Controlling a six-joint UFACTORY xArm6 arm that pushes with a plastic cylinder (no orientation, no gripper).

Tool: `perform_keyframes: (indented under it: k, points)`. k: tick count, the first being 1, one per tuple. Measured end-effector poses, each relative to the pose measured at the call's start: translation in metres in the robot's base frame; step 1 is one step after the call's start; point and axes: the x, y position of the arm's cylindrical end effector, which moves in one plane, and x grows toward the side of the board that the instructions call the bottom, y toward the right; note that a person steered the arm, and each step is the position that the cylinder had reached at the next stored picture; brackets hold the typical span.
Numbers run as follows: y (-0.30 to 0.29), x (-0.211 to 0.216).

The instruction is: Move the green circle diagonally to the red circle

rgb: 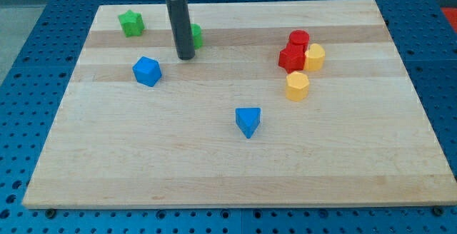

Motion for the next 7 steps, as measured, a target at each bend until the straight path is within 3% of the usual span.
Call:
perform_keyframes:
  k: [2, 5, 7]
  points:
    - [-0.042, -0.026]
    - [0.047, -0.027]
    - [0.057, -0.027]
